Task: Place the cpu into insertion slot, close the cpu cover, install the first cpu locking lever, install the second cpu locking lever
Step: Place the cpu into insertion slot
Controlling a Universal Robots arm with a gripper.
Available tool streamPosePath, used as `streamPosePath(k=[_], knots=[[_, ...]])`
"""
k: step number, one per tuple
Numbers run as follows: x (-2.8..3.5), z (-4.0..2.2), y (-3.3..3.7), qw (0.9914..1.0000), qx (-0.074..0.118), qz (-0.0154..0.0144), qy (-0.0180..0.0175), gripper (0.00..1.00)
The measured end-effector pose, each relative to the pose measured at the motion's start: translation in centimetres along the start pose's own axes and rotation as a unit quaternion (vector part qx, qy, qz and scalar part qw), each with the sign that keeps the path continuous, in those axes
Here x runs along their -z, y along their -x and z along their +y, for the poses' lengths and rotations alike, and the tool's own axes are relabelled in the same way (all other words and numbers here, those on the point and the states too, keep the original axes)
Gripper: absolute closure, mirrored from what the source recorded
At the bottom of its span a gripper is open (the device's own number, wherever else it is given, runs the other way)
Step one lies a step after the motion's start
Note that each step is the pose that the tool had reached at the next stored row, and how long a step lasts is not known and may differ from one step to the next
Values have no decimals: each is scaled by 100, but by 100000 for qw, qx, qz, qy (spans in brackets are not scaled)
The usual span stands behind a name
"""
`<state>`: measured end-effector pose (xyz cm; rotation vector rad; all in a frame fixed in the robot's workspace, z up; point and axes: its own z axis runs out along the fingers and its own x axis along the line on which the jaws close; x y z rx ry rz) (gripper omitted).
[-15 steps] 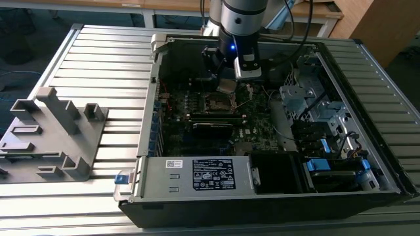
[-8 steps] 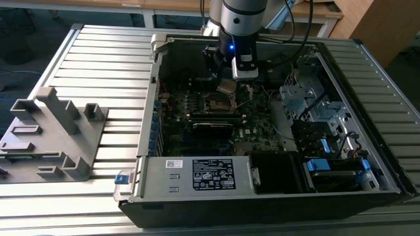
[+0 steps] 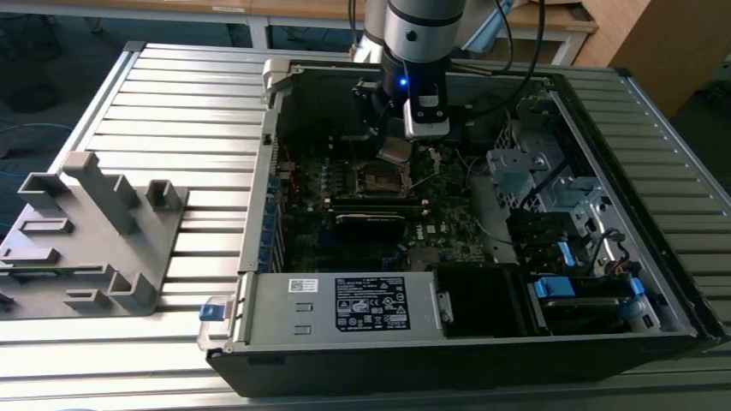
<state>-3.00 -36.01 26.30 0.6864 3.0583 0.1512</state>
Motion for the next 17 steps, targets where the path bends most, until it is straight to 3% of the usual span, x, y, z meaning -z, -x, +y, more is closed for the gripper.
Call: streamPosePath(k=[9, 17], knots=[[-2, 0, 0, 99976, -2173, -204, 39, 46], [-2, 0, 0, 99975, -2232, -211, 39, 46]])
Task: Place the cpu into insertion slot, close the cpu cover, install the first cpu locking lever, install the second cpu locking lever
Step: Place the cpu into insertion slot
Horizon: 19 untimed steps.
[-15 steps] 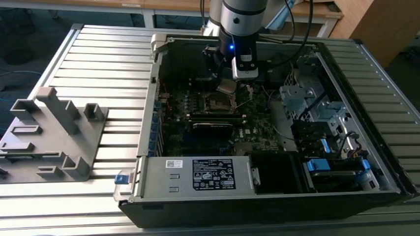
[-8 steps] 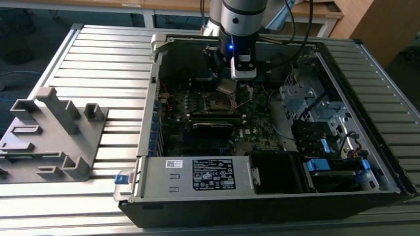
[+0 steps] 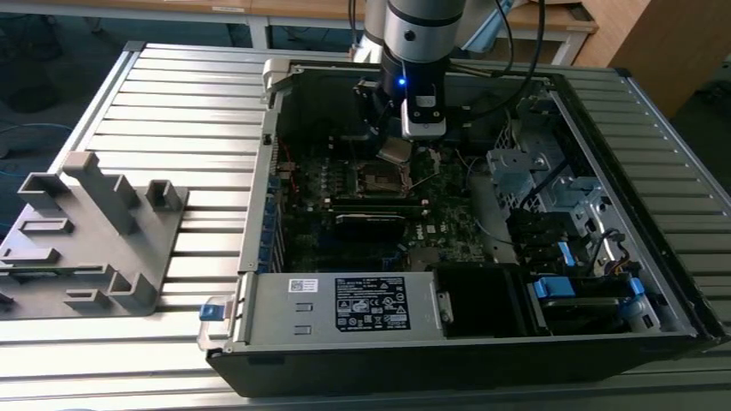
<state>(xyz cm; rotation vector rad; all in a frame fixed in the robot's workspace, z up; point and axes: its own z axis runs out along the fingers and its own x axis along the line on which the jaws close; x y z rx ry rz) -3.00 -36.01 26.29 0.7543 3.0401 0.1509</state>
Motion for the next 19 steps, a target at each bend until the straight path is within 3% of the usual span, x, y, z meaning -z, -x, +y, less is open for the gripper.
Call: streamPosePath(k=[7, 12, 19], knots=[[0, 0, 0, 100000, -106, -12, 5, 46], [-2, 0, 0, 99979, -2039, -191, 37, 46], [-2, 0, 0, 99978, -2092, -199, 36, 46]])
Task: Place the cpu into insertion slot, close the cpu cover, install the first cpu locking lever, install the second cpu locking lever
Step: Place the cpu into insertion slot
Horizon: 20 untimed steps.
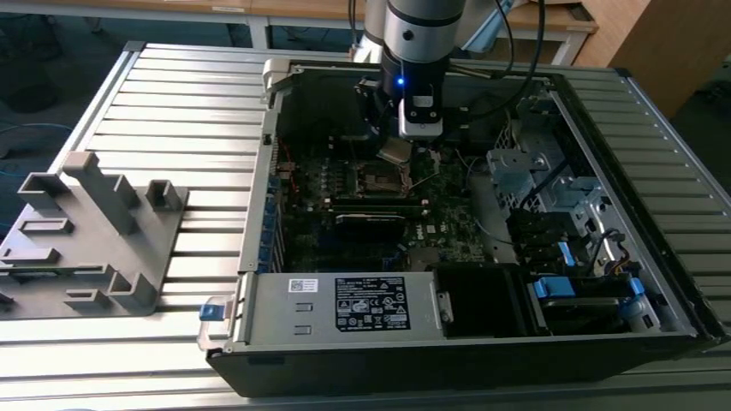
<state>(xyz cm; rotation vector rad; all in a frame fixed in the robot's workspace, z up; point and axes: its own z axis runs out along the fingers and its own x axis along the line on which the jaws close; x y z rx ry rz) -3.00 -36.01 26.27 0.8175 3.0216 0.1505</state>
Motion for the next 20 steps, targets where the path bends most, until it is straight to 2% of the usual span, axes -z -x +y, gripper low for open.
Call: streamPosePath(k=[6, 20], knots=[[-5, 0, 0, 99983, -1832, -173, 33, 46], [-33, -4, 0, 99979, -2060, -206, 10, 46]])
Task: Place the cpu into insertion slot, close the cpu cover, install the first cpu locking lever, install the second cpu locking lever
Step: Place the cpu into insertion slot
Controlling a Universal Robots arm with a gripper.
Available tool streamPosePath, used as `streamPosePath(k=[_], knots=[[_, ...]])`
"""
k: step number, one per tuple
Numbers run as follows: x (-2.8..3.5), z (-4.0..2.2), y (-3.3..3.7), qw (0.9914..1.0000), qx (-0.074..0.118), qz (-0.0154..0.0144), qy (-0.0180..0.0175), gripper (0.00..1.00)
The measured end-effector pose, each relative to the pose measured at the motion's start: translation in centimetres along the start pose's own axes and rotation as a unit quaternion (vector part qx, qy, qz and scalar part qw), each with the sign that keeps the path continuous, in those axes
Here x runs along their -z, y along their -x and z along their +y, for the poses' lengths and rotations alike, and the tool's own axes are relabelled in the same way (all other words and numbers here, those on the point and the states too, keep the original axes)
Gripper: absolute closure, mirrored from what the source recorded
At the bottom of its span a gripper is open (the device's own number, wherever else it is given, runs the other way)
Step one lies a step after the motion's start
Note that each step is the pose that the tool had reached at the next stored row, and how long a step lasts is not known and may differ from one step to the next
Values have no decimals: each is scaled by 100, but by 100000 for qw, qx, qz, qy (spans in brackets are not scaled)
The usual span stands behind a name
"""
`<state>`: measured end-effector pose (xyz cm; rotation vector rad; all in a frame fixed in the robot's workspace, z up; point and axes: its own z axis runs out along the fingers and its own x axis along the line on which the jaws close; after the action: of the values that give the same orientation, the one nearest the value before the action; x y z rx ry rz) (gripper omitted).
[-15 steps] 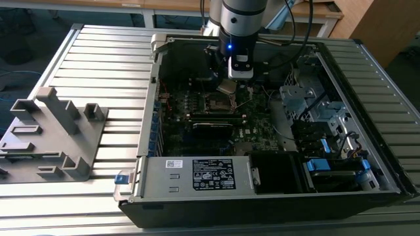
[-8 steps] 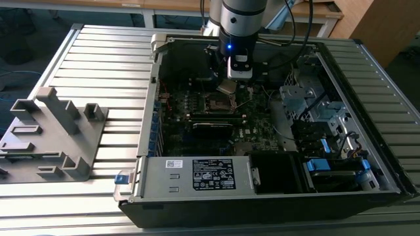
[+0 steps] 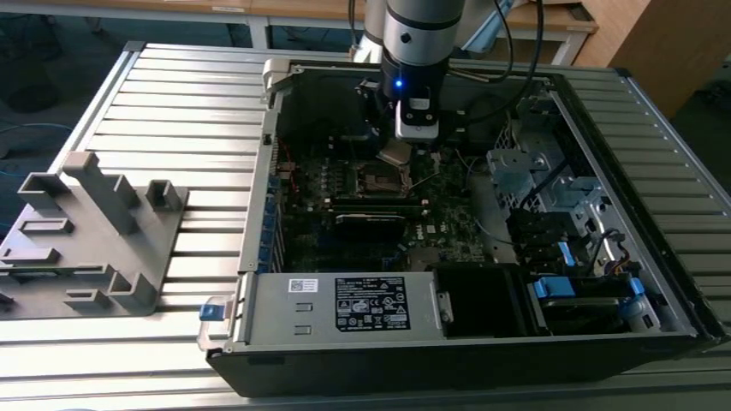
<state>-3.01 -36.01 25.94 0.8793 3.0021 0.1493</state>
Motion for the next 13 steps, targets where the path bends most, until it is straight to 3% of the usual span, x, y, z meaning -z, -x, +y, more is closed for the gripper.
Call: streamPosePath(k=[5, 7, 10, 13], knots=[[-5, 0, -1, 100000, -264, -19, 35, 46], [-12, -1, -1, 99980, -1976, -183, 57, 46], [-24, -2, -1, 99890, -4660, -438, 103, 46], [-36, -3, 0, 99722, -7420, -698, 149, 46]])
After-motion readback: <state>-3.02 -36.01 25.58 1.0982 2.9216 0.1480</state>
